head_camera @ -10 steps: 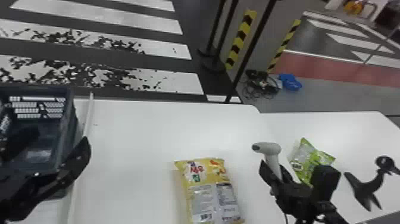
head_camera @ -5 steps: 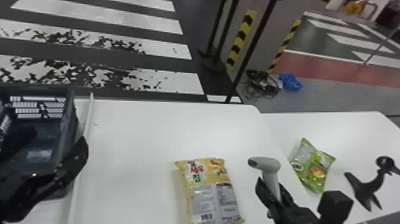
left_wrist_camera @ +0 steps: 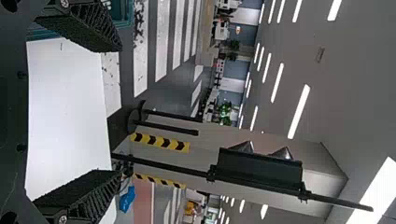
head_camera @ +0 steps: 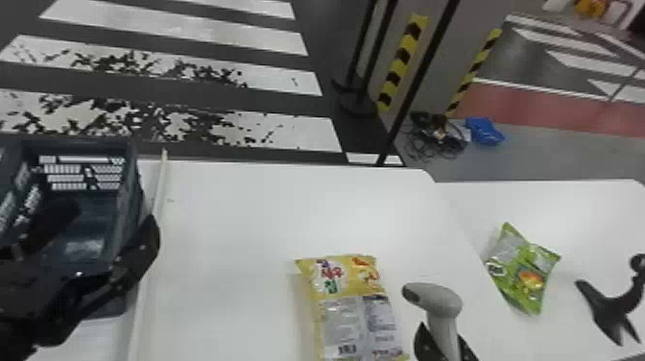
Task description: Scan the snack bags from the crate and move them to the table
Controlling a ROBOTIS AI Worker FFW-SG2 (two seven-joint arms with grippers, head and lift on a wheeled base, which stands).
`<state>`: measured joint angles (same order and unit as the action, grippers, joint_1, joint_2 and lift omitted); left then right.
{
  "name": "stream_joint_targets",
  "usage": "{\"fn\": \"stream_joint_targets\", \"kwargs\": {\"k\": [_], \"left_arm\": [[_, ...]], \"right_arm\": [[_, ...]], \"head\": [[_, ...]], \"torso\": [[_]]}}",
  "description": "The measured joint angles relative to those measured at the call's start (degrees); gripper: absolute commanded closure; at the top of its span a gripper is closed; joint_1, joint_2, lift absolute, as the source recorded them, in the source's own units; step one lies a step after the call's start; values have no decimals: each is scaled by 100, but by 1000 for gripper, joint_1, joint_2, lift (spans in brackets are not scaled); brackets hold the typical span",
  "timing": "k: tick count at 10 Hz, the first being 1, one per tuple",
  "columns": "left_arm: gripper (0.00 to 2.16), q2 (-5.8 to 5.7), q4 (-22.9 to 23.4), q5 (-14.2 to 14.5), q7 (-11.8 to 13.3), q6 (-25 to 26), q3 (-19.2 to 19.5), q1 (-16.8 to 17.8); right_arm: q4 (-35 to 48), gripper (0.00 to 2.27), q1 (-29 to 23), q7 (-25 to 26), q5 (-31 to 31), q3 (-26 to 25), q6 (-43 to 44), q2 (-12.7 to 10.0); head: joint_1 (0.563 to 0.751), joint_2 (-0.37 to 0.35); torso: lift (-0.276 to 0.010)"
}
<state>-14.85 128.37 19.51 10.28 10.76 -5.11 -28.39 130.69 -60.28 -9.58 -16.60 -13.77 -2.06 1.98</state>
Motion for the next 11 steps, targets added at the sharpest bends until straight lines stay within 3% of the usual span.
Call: {"fn": "stream_joint_targets", "kwargs": {"k": [4,11], "left_arm": [[60,0,-89,7,0,-117,-43,18],[60,0,-177,9,18,-212,-43,8]], "right_arm": [[-508,2243,-187,299,762,965,912,92],[-1254,2243,-34,497,1080,1457,1228,298]], "head": [[695,-191],[695,-133]], "torso": [[-95],[-95]]}}
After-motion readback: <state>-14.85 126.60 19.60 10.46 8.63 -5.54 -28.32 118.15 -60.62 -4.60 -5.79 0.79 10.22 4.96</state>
